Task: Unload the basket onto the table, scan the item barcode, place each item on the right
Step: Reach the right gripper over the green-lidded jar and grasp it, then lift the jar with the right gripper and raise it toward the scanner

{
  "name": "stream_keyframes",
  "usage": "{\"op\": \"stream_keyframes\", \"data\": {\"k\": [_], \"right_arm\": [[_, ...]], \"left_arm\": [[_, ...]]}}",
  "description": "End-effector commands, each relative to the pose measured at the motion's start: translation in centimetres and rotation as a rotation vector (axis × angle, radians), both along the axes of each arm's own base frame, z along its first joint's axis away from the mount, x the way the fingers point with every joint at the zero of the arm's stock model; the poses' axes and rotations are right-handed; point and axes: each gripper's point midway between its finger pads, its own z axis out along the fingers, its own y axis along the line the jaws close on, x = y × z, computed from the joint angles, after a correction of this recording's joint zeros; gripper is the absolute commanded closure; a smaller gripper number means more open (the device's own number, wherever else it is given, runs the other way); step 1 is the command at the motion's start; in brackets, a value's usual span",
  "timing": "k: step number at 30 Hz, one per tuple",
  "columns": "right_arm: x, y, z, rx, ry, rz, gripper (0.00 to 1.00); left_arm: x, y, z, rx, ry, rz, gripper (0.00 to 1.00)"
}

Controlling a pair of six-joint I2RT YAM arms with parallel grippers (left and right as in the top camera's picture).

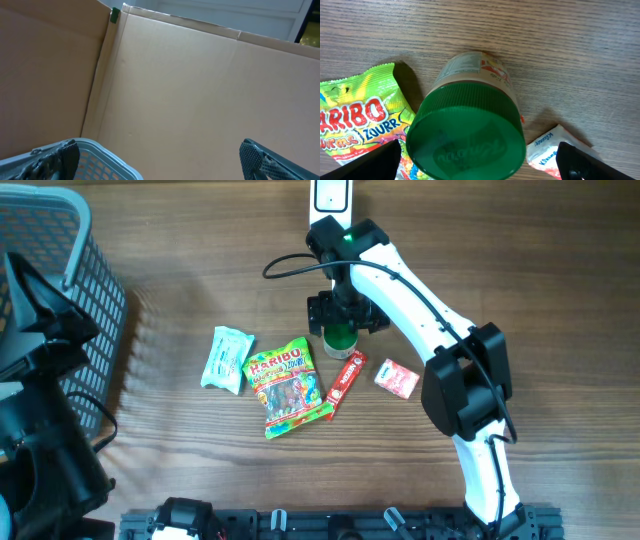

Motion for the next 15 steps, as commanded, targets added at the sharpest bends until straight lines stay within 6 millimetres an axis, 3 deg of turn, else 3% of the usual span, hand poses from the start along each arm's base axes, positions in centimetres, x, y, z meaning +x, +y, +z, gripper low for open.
{"op": "stream_keyframes", "data": {"k": [1, 15], "right_arm": [[-0.1, 0.8, -1.1, 0.011, 0.020, -0.036, 0.00], [-1.5, 0.3, -6.8, -0.002, 0.056, -0.012, 0.00]], "left_arm": [[-0.1, -0.2, 0.4, 0.016, -0.005, -0.013, 0.00], [-0.1, -0.2, 0.4, 0.016, -0.005, -0.013, 0.00]]}}
